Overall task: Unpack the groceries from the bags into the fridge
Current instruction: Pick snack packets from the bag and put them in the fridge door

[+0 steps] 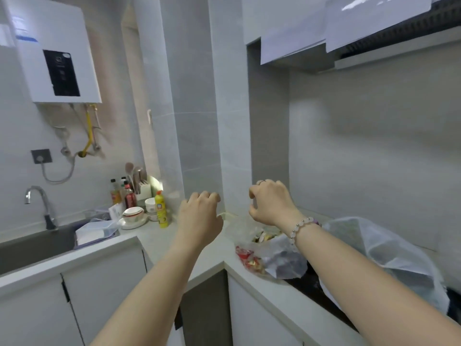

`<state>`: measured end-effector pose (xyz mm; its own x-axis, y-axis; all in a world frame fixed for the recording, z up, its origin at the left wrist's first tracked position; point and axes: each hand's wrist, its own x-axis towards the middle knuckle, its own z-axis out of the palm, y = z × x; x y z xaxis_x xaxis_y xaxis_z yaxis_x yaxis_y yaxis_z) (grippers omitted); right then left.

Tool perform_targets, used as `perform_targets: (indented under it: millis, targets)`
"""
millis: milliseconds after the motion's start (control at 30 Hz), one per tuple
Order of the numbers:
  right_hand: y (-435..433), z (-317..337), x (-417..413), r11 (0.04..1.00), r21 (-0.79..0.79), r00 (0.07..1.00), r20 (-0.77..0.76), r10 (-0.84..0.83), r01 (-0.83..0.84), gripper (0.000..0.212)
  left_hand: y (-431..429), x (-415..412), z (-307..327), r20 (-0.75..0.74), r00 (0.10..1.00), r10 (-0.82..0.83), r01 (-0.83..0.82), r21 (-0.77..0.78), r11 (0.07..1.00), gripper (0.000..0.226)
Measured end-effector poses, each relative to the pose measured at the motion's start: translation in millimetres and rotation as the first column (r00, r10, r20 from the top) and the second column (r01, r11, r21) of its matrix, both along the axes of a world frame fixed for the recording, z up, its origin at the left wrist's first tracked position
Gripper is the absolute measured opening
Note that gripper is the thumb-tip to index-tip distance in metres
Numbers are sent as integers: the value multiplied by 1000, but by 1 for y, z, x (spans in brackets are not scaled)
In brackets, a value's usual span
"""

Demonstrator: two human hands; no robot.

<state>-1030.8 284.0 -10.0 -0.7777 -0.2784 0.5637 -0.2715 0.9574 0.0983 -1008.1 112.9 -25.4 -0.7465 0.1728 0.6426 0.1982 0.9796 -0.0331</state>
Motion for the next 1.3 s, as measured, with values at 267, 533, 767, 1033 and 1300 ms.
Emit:
perform_targets:
  millis: [267,533,767,1033,1300]
  targets:
    - [77,-35,-58,988,-27,981,121,-150,154,25,63,-89,-38,70,988,-136,137,-3,991,41]
    - [102,-82,-112,964,-40,947,204,-249,262,25,91,-181,-86,193,959,-206,226,-85,970,39]
    - [106,-91,-196,901,-155,892,283,-352,404,26,106,-292,-127,352,861,-367,448,-184,875,47]
    - [71,-119,-279,878,-160,831,435,-347,450,22,110,-394,-168,457,722,-520,646,-176,743,43]
    - [52,-225,-295,821,43,520,755,-399,569,20,130,-405,-241,687,518,-509,798,-174,577,34]
